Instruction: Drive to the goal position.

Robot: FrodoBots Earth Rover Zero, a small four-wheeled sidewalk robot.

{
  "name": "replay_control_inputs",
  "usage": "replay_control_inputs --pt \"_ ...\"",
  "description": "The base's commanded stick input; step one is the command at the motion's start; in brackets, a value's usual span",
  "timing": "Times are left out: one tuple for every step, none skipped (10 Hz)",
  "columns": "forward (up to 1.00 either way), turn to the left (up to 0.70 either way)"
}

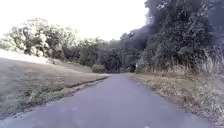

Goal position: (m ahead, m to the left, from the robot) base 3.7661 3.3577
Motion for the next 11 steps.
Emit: replay_control_inputs --pt "1.00 0.00" --pt "1.00 0.00" --pt "1.00 0.00" --pt "1.00 0.00" --pt "1.00 0.00" --pt "1.00 0.00" --pt "1.00 0.00" --pt "1.00 0.00" --pt "1.00 0.00" --pt "1.00 0.00" --pt "1.00 0.00"
